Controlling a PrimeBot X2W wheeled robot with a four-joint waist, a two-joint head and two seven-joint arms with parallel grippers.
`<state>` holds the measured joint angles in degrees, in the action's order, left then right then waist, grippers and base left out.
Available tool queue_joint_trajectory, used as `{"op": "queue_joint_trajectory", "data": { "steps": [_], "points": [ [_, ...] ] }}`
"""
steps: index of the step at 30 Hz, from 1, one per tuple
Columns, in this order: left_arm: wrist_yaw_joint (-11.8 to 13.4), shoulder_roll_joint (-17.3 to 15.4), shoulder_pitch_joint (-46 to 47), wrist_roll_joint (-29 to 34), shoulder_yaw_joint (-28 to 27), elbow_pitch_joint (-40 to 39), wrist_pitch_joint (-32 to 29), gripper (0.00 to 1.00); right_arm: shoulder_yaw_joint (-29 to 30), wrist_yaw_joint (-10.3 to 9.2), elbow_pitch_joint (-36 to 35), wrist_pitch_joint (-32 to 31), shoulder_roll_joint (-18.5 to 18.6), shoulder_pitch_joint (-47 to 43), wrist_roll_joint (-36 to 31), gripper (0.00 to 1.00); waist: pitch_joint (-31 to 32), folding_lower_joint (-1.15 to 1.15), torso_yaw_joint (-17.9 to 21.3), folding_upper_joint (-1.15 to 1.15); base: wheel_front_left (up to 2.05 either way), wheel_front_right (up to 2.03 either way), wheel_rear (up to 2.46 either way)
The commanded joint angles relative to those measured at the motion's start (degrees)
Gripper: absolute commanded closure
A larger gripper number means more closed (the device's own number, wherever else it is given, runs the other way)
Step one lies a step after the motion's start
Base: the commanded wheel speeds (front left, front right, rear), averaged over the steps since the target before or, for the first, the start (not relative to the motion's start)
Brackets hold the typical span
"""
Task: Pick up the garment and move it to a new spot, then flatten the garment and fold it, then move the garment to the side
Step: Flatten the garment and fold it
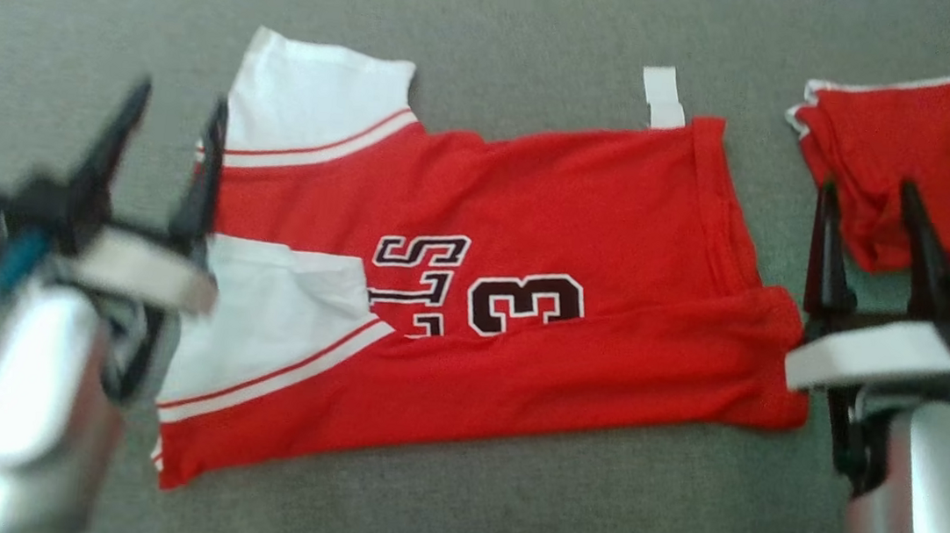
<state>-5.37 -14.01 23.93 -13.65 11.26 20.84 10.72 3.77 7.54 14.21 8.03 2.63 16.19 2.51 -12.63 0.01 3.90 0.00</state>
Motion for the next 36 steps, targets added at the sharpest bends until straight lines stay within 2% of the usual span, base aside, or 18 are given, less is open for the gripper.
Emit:
{"op": "queue_joint_trajectory", "data": {
  "steps": [1, 5, 11, 16, 25, 35, 36],
  "points": [
    [-0.6, -2.84, 5.06, -0.57, -1.5, -1.1, -1.59, 0.0, -1.87, -0.05, -2.32, -0.29, 0.25, 2.83, -0.3, 0.0, -2.53, -0.01, 1.62, 0.0, 0.0, 0.0, 0.0],
    [-1.98, -8.28, 15.45, -3.23, 2.16, 2.8, -10.12, 0.0, -3.28, -0.05, -2.76, -1.16, 0.25, 7.33, -0.86, 0.0, -6.07, -0.01, 3.36, 0.0, 0.0, 0.0, 0.0],
    [-2.1, -18.19, 27.94, -14.94, 15.56, 7.42, -24.33, 0.0, -6.16, -0.05, -2.7, -1.61, 0.25, 13.45, -0.73, 0.0, -11.4, -0.01, 6.52, 0.0, 0.0, 0.0, 0.0],
    [-2.11, -24.4, 34.68, -22.06, 23.83, 10.47, -30.87, 0.0, -8.47, -0.05, -2.28, -1.25, 0.25, 16.72, -0.25, 0.0, -14.66, -0.01, 8.61, 0.0, 0.0, 0.0, 0.0],
    [-2.11, -27.79, 40.76, -29.14, 32.72, 15.84, -33.53, 0.0, -9.4, -0.05, -1.38, 0.22, 0.25, 18.92, 0.49, 0.0, -17.43, -0.01, 11.07, 0.0, 0.0, 0.0, 0.0],
    [-2.12, -29.19, 44.11, -34.52, 40.23, 19.61, -35.15, 0.0, -9.11, -0.05, -0.92, 0.79, 0.25, 19.47, 0.41, 0.0, -18.27, -0.01, 11.91, 0.0, 0.0, 0.0, 0.0],
    [-2.12, -29.13, 44.39, -36.0, 41.41, 19.81, -35.42, 1.0, -8.91, -0.05, -0.76, 0.74, 0.25, 19.59, 0.21, 0.0, -18.17, -0.01, 11.77, 0.0, 0.0, 0.0, 0.0]
  ]
}}
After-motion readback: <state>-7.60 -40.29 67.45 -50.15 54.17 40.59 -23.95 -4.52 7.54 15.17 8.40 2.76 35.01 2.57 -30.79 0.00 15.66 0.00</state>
